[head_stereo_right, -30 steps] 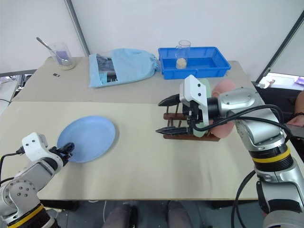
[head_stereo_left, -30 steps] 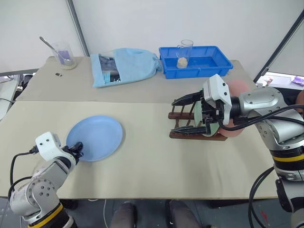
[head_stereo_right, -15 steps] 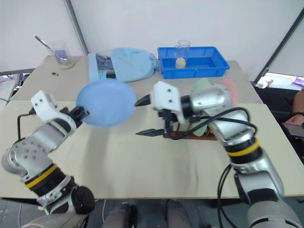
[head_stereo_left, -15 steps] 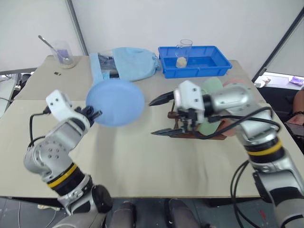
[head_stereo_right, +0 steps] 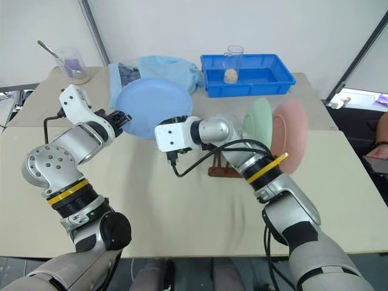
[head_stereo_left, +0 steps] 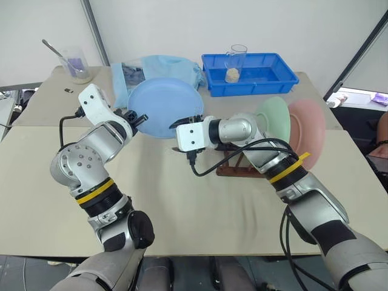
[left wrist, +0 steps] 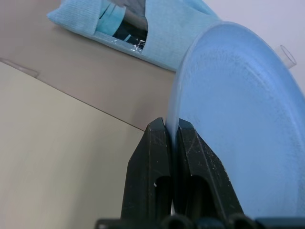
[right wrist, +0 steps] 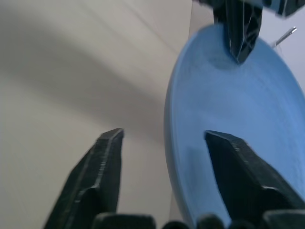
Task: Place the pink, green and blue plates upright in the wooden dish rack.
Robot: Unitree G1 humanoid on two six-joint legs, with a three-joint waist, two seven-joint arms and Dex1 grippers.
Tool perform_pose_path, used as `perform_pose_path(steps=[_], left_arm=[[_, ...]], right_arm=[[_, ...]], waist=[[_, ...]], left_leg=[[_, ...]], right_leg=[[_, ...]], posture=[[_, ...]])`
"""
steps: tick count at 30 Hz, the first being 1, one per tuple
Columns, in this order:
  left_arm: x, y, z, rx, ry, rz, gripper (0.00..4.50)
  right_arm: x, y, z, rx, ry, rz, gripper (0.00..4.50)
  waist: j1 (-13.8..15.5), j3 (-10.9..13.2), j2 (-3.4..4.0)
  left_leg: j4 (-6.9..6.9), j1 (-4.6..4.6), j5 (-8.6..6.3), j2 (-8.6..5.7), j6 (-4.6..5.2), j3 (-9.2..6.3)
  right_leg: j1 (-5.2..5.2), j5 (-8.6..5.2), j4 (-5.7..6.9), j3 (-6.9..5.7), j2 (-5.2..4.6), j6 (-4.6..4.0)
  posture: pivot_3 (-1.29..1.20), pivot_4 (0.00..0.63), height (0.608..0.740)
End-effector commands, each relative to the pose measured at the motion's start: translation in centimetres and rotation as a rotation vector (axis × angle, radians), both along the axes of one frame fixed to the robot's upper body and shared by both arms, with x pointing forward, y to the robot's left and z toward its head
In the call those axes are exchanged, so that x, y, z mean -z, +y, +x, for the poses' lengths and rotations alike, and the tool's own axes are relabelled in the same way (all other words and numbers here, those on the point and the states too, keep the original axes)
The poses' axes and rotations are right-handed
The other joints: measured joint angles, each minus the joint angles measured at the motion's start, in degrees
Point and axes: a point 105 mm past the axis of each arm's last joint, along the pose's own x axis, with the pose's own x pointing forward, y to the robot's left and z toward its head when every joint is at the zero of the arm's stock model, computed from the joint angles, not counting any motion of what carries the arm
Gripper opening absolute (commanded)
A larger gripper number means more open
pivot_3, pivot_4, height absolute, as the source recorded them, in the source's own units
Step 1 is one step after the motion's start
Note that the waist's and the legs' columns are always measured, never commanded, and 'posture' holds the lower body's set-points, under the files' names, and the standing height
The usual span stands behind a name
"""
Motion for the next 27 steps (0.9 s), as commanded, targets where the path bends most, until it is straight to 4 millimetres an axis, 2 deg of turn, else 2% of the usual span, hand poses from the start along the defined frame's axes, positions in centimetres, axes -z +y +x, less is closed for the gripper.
perform_pose_path(steps=[1, 5, 6, 8, 11, 14, 18, 20, 23, 25, 27], left_arm=[[-1.4, 0.2, -0.2, -0.009, -0.052, 0.020, 0.00], [-1.2, 0.6, -0.4, -0.011, -0.044, 0.036, 0.00], [-1.2, 0.7, -0.5, -0.006, -0.046, 0.038, 0.00], [-1.4, 0.8, -0.6, 0.010, -0.049, 0.050, 0.00], [-1.6, 1.0, -1.2, 0.059, -0.046, 0.063, 1.13], [-1.7, 2.3, -1.9, 0.105, -0.029, 0.102, 2.48], [-3.3, 3.5, -3.0, 0.215, -0.054, 0.116, 4.45], [-4.1, 4.2, -4.1, 0.297, -0.090, 0.138, 4.45], [-5.9, 6.9, -5.8, 0.360, -0.183, 0.289, 4.45], [-7.0, 8.8, -6.3, 0.369, -0.250, 0.398, 4.45], [-7.0, 9.2, -6.9, 0.432, -0.277, 0.489, 4.45]], right_arm=[[-1.2, 0.4, 0.2, -0.018, -0.096, 0.010, 1.58], [-0.9, 0.6, 0.4, -0.017, -0.120, 0.003, 0.19], [-0.8, 0.6, 0.4, -0.017, -0.122, 0.003, 0.01], [-0.7, 0.6, 0.5, -0.015, -0.128, 0.003, 0.01], [-0.5, 0.6, 0.7, -0.010, -0.143, -0.004, 0.00], [-0.2, 0.6, 0.9, -0.010, -0.162, -0.022, 0.00], [0.2, 0.5, 1.3, -0.003, -0.178, -0.034, 0.00], [0.1, 0.6, 1.5, 0.010, -0.177, -0.019, 0.00], [-0.8, 0.9, 1.8, 0.037, -0.151, 0.070, 0.00], [-2.7, 1.7, 1.6, 0.046, -0.095, 0.206, 0.00], [-4.7, 2.1, 1.3, 0.055, -0.020, 0.350, 0.00]], waist=[[0.0, 0.0, 0.00], [-0.1, 0.0, 0.00], [-0.3, 0.0, 0.00], [-0.5, 0.0, 0.00], [-0.9, 0.0, 0.00], [-1.2, 0.0, 0.00], [-1.8, 0.0, 0.00], [-2.2, 0.0, -0.01], [-3.6, 0.0, -0.01], [-3.8, 0.0, -0.03], [-4.0, 0.0, -0.04]], left_leg=[[0.00, 0.00, 0.00, -0.02, 0.00, -0.01], [0.00, 0.01, 0.01, -0.03, -0.03, -0.06], [0.00, 0.01, 0.02, -0.03, -0.04, -0.07], [0.00, 0.02, 0.04, -0.03, -0.06, -0.12], [0.01, 0.03, 0.06, -0.05, -0.10, -0.19], [0.03, 0.04, 0.08, -0.06, -0.14, -0.27], [0.03, 0.07, 0.10, -0.06, -0.15, -0.35], [0.02, 0.07, 0.11, -0.06, -0.19, -0.42], [-0.06, 0.11, 0.16, -0.04, -0.28, -0.52], [-0.29, 0.27, 0.23, -0.10, -0.39, -0.63], [-0.37, 0.33, 0.26, -0.08, -0.43, -0.61]], right_leg=[[0.00, 0.00, 0.00, 0.00, -0.02, 0.01], [0.00, 0.01, -0.01, -0.01, -0.02, 0.02], [0.00, 0.01, -0.01, -0.01, -0.01, 0.02], [0.00, 0.01, 0.02, -0.02, 0.00, 0.02], [0.01, 0.02, 0.08, -0.03, 0.00, 0.01], [0.02, 0.02, 0.11, -0.05, 0.00, 0.01], [0.01, 0.02, 0.16, -0.06, 0.04, 0.01], [0.01, 0.02, 0.17, -0.09, 0.04, 0.01], [-0.01, 0.02, 0.31, -0.08, 0.04, 0.00], [-0.02, 0.00, 0.57, -0.02, 0.00, -0.04], [-0.02, -0.10, 0.68, -0.09, 0.03, -0.21]], posture=[[0.00, 0.150, 0.737], [0.00, 0.150, 0.737], [0.00, 0.150, 0.737], [0.00, 0.150, 0.737], [0.00, 0.150, 0.737], [0.00, 0.150, 0.737], [0.00, 0.150, 0.737], [0.00, 0.150, 0.737], [0.00, 0.150, 0.737], [0.00, 0.150, 0.737], [0.00, 0.150, 0.737]])
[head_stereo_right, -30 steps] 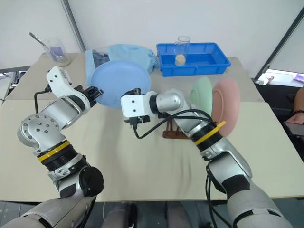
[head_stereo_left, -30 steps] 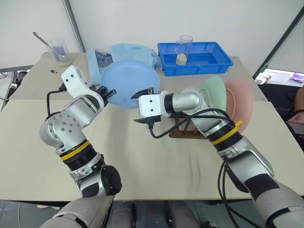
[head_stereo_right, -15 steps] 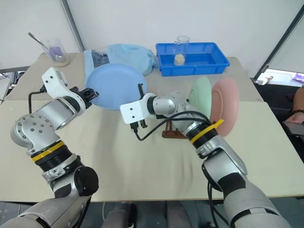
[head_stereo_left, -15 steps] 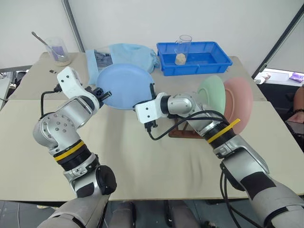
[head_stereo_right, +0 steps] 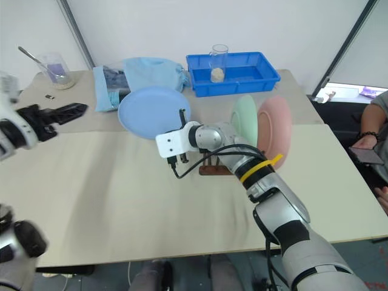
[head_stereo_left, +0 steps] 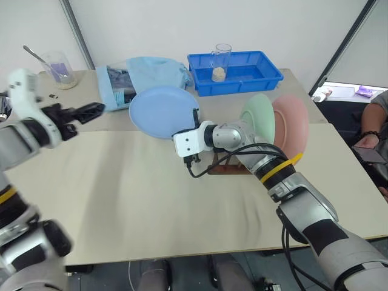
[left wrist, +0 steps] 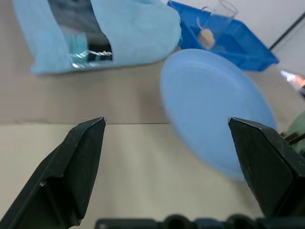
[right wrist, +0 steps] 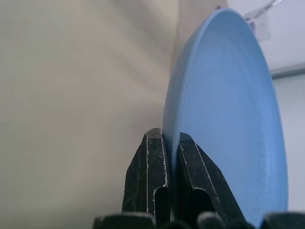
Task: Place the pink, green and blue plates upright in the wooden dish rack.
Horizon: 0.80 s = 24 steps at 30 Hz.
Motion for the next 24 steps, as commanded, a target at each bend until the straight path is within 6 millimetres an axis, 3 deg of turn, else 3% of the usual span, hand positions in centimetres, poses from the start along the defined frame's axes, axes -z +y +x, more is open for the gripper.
perform_pose_path(steps=[1, 5, 12, 19, 24], left_arm=[[-1.3, -0.3, -0.7, 0.149, -0.137, 0.174, 4.45], [-0.6, -1.7, -0.6, 0.272, -0.255, 0.326, 4.45], [1.7, -7.1, -0.6, 0.534, -0.320, 0.404, 4.45], [4.9, -12.0, -1.6, 0.789, -0.355, 0.440, 4.45], [6.0, -14.2, -2.3, 0.910, -0.401, 0.429, 4.45]], right_arm=[[-6.2, 1.0, -0.8, -0.018, 0.052, 0.318, 0.00], [-9.2, 0.2, -1.7, -0.017, 0.285, 0.624, 0.00], [-12.6, -3.4, -5.6, -0.067, 0.618, 0.941, 0.00], [-12.2, -7.8, -10.4, -0.061, 0.789, 1.025, 0.00], [-11.1, -10.3, -11.3, 0.095, 0.784, 1.100, 0.00]], waist=[[0.0, 0.0, 0.00], [1.3, 0.0, 0.02], [3.4, 0.0, 0.01], [3.8, 0.0, 0.01], [3.2, 0.0, 0.01]], left_leg=[[-0.04, 0.02, 0.05, 0.02, -0.07, 0.00], [-0.08, 0.09, 0.09, 0.12, -0.14, 0.08], [-0.07, 0.01, 0.11, 0.25, -0.15, 0.20], [-0.07, 0.02, 0.12, 0.27, -0.13, 0.28], [-0.07, 0.07, 0.22, 0.31, 0.04, 0.28]], right_leg=[[0.00, -0.03, 0.01, -0.05, 0.00, -0.05], [-0.02, -0.19, 0.03, -0.23, -0.02, -0.30], [-0.01, -0.26, 0.09, -0.45, 0.04, -0.41], [-0.01, -0.32, 0.04, -0.43, 0.13, -0.38], [0.00, -0.35, 0.12, -0.38, 0.21, -0.38]], posture=[[0.00, 0.150, 0.737], [0.00, 0.150, 0.737], [0.00, 0.150, 0.737], [0.00, 0.150, 0.737], [0.00, 0.150, 0.737]])
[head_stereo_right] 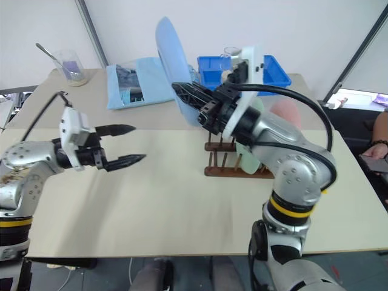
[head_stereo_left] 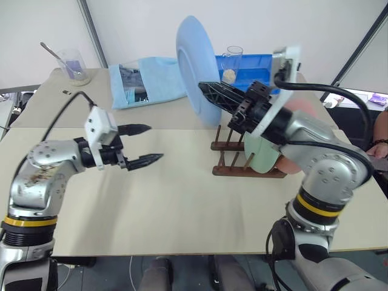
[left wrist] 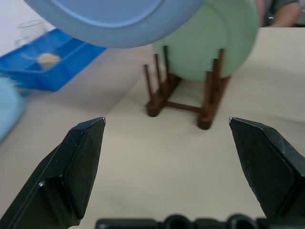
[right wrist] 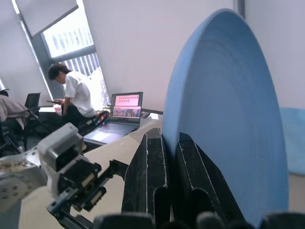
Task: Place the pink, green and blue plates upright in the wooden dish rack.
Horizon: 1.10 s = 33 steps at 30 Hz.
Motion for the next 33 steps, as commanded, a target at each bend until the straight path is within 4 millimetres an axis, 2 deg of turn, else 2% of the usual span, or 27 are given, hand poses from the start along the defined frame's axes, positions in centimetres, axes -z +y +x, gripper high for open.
perform_pose_path(steps=[1, 10, 17, 28, 30, 33], left_arm=[[-0.6, -1.3, -0.9, 0.094, -0.075, 0.018, 4.45], [-0.8, -2.5, -1.7, 0.212, -0.057, 0.019, 4.45], [-0.9, -2.8, -1.6, 0.219, -0.062, 0.020, 4.45], [-1.0, -3.1, -1.8, 0.208, -0.071, 0.007, 4.45], [-1.0, -3.1, -1.8, 0.203, -0.072, 0.003, 4.50], [-0.9, -3.1, -1.9, 0.195, -0.073, -0.001, 4.50]], right_arm=[[-0.2, -1.8, -1.0, 0.100, 0.007, 0.030, 0.00], [2.2, -2.9, -1.2, 0.184, 0.153, 0.082, 0.00], [3.6, -3.7, 0.0, 0.227, 0.278, 0.101, 0.00], [4.2, -4.3, 2.3, 0.274, 0.399, 0.135, 0.00], [4.3, -4.6, 2.7, 0.303, 0.404, 0.130, 0.84], [4.3, -4.9, 2.9, 0.326, 0.396, 0.118, 1.80]], waist=[[-0.2, 0.0, 0.00], [-0.7, 0.0, 0.00], [-0.7, 0.0, 0.00], [-0.6, 0.0, 0.00], [-0.6, 0.0, 0.00], [-0.6, 0.0, 0.00]], left_leg=[[0.00, 0.00, 0.05, -0.01, 0.09, 0.00], [0.00, 0.10, 0.31, -0.05, 0.52, 0.01], [0.00, 0.12, 0.32, -0.07, 0.54, 0.01], [0.00, 0.08, 0.32, -0.09, 0.54, 0.01], [0.00, 0.08, 0.33, -0.10, 0.55, 0.01], [0.00, 0.06, 0.33, -0.09, 0.55, 0.01]], right_leg=[[0.01, 0.00, -0.02, 0.01, 0.00, 0.00], [0.06, -0.16, 0.04, 0.14, 0.00, 0.40], [0.11, -0.16, -0.01, 0.17, -0.01, 0.41], [0.11, -0.15, -0.06, 0.23, -0.01, 0.44], [0.11, -0.15, -0.05, 0.24, -0.01, 0.44], [0.10, -0.15, -0.07, 0.24, -0.01, 0.44]], posture=[[0.00, 0.150, 0.737], [0.00, 0.150, 0.737], [0.00, 0.150, 0.737], [0.00, 0.150, 0.737], [0.00, 0.150, 0.737], [0.00, 0.150, 0.737]])
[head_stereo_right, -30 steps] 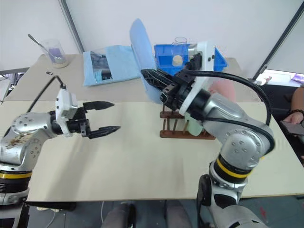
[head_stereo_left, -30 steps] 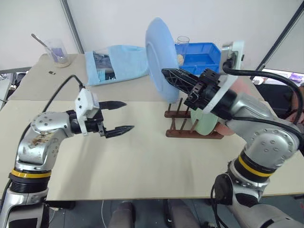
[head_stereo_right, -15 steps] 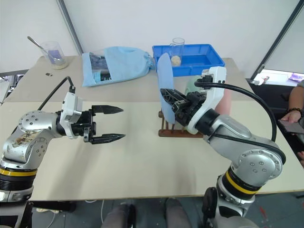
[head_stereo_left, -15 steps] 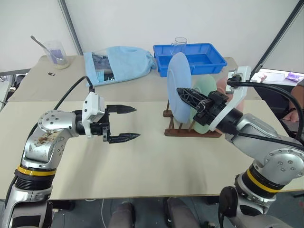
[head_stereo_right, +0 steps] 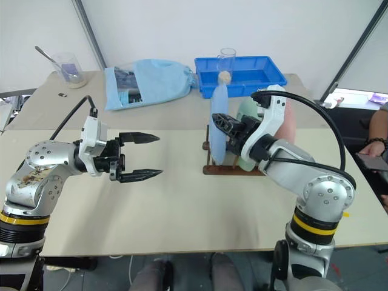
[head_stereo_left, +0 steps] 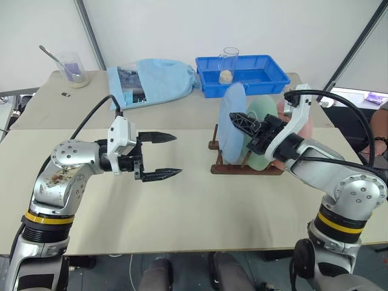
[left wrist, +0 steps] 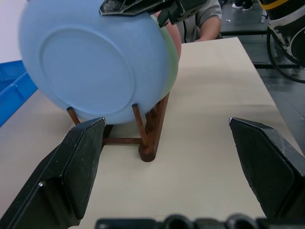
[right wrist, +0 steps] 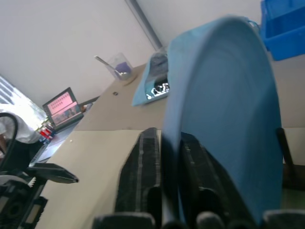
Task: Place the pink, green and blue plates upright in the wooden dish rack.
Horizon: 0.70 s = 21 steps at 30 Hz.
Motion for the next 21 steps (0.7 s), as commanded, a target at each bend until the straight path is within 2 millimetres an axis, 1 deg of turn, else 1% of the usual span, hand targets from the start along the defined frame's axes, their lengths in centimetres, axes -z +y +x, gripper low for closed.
perform_pose_path(steps=[1, 3, 5, 6, 7, 8, 10, 12, 13, 16, 19, 21], left_arm=[[-0.7, -0.3, -0.5, 0.006, -0.042, -0.012, 4.50], [-0.7, -0.2, -0.5, -0.002, -0.042, -0.015, 4.50], [-0.7, -0.1, -0.4, -0.014, -0.041, -0.017, 4.50], [-0.6, 0.0, -0.4, -0.025, -0.040, -0.014, 4.50], [-0.6, 0.2, -0.3, -0.037, -0.040, -0.010, 4.50], [-0.4, 0.5, -0.1, -0.063, -0.040, 0.005, 4.50], [0.1, 1.2, 0.4, -0.125, -0.031, 0.062, 4.50], [0.2, 1.8, 0.4, -0.159, -0.030, 0.071, 4.50], [0.4, 2.2, 0.3, -0.186, -0.025, 0.089, 4.50], [1.2, 3.8, 0.0, -0.290, 0.016, 0.157, 4.50], [2.4, 5.8, -0.3, -0.422, 0.028, 0.247, 4.50], [3.3, 6.7, -1.0, -0.457, 0.054, 0.288, 4.50]], right_arm=[[-1.7, -0.2, -0.1, 0.018, -0.074, 0.006, 2.15], [-2.3, 0.1, -0.3, 0.002, -0.115, -0.025, 2.91], [-3.1, 0.4, -0.7, -0.019, -0.162, -0.055, 3.55], [-3.7, 0.4, -1.0, -0.032, -0.206, -0.098, 3.86], [-4.2, 0.3, -1.2, -0.039, -0.238, -0.130, 4.22], [-4.9, -0.1, -1.4, -0.041, -0.272, -0.163, 4.47], [-5.8, -0.9, -1.8, -0.053, -0.324, -0.232, 4.47], [-6.4, -1.8, -2.7, -0.098, -0.364, -0.319, 4.47], [-6.4, -2.3, -3.5, -0.137, -0.382, -0.388, 4.47], [-5.2, -3.9, -5.9, -0.265, -0.365, -0.577, 4.47], [-3.2, -6.0, -7.7, -0.355, -0.343, -0.800, 4.47], [-1.9, -7.4, -8.8, -0.436, -0.321, -0.910, 4.47]], waist=[[0.0, 0.0, 0.00], [0.0, 0.0, 0.00], [0.0, 0.0, 0.00], [0.0, 0.0, 0.00], [0.1, 0.0, 0.00], [0.1, 0.0, 0.00], [0.1, 0.0, 0.00], [0.2, 0.0, 0.00], [0.2, 0.0, 0.00], [0.5, 0.0, 0.00], [0.9, 0.0, 0.00], [1.0, 0.0, 0.01]], left_leg=[[0.00, -0.02, 0.00, 0.00, 0.00, 0.00], [0.00, -0.04, 0.00, 0.01, 0.00, 0.00], [0.00, -0.05, 0.00, 0.00, 0.00, 0.00], [0.00, -0.05, 0.00, 0.00, 0.00, 0.00], [0.00, -0.04, 0.00, 0.00, 0.00, 0.00], [0.00, -0.05, 0.00, 0.00, 0.00, -0.01], [0.00, -0.05, 0.00, -0.01, 0.00, -0.01], [0.00, -0.06, 0.00, -0.01, 0.00, 0.00], [-0.02, -0.05, -0.01, 0.00, 0.02, -0.01], [-0.07, -0.08, -0.09, 0.03, 0.14, 0.01], [-0.19, -0.07, -0.19, 0.20, 0.30, 0.05], [-0.23, -0.10, -0.20, 0.26, 0.31, 0.18]], right_leg=[[-0.01, 0.00, -0.02, 0.00, 0.00, 0.00], [-0.01, 0.00, -0.04, 0.00, 0.00, 0.01], [-0.01, -0.01, -0.05, 0.00, 0.00, 0.01], [-0.02, 0.00, -0.05, 0.00, 0.00, 0.02], [-0.02, 0.00, -0.05, 0.01, 0.00, 0.02], [-0.01, -0.01, -0.06, 0.01, 0.00, 0.01], [-0.01, -0.03, -0.07, 0.01, 0.00, -0.01], [-0.02, -0.06, -0.11, 0.01, 0.00, -0.06], [0.00, -0.09, -0.12, 0.01, -0.01, -0.10], [0.00, -0.15, -0.28, 0.00, -0.04, -0.14], [0.07, -0.10, -0.58, -0.03, -0.04, -0.01], [0.04, -0.09, -0.74, -0.04, -0.05, 0.01]], posture=[[0.00, 0.150, 0.737], [0.00, 0.150, 0.737], [0.00, 0.150, 0.737], [0.00, 0.150, 0.737], [0.00, 0.150, 0.737], [0.00, 0.150, 0.737], [0.00, 0.150, 0.737], [0.00, 0.150, 0.737], [0.00, 0.150, 0.737], [0.00, 0.150, 0.737], [0.00, 0.150, 0.737], [0.00, 0.150, 0.737]])
